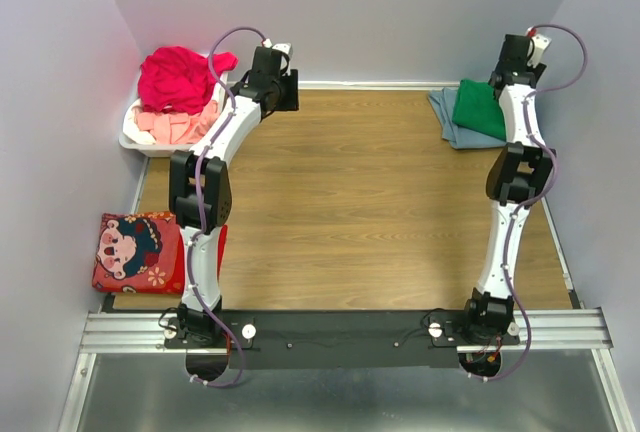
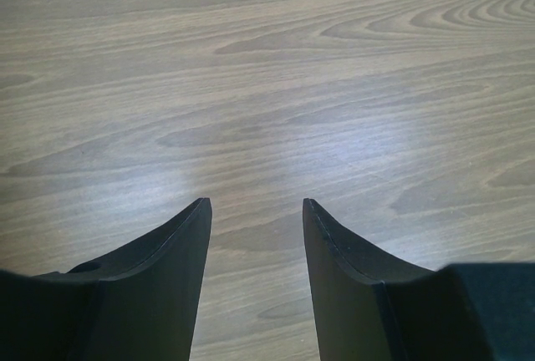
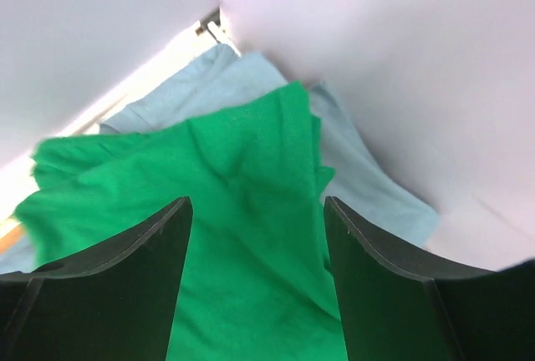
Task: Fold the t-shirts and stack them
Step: Neatly place the folded tshirt to the corner, then reset both grippers
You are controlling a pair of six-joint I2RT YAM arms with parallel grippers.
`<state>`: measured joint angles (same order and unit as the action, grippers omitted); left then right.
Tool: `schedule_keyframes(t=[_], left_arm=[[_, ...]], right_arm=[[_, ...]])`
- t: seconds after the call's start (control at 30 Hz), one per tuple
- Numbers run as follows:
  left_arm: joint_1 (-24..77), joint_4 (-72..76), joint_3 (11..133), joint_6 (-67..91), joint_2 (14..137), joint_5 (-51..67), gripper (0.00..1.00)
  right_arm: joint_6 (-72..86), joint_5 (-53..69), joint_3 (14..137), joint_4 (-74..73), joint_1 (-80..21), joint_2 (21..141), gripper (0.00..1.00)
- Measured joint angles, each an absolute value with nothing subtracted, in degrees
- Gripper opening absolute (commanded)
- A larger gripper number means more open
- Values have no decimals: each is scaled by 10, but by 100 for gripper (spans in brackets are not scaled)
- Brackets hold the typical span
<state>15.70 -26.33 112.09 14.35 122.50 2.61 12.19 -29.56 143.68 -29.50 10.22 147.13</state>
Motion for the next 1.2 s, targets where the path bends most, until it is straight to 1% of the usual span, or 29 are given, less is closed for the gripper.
schedule_keyframes(t=[0.2, 0.4, 0.57, 0.77, 0.8, 0.9, 1.07, 1.1, 1.13, 1.2], left_arm=[[157, -263, 1130, 144, 1225, 36, 61], [157, -263, 1132, 144, 1225, 55, 66], [157, -252, 1118, 143, 1218, 65, 68], [164, -235, 1074, 131, 1182, 64, 70], [165, -229, 1066, 130, 1174, 65, 83], [168, -215, 1042, 130, 1150, 70, 83], [175, -199, 1018, 126, 1118, 68, 84], [177, -197, 1017, 126, 1114, 64, 90], [180, -194, 1014, 124, 1109, 60, 98], [185, -191, 1010, 122, 1102, 50, 99]], right_arm=[[124, -295, 1406, -295, 100, 1394, 73], [124, -287, 1327, -289, 80, 1288, 73], [124, -266, 1254, -288, 28, 1235, 72], [133, -221, 1115, -300, -61, 1182, 72], [135, -212, 1099, -301, -71, 1175, 72], [150, -173, 1026, -306, -102, 1141, 72], [161, -137, 940, -311, -128, 1085, 72], [164, -131, 928, -313, -132, 1075, 72], [166, -126, 919, -315, -136, 1067, 72], [169, -115, 902, -313, -148, 1053, 72]])
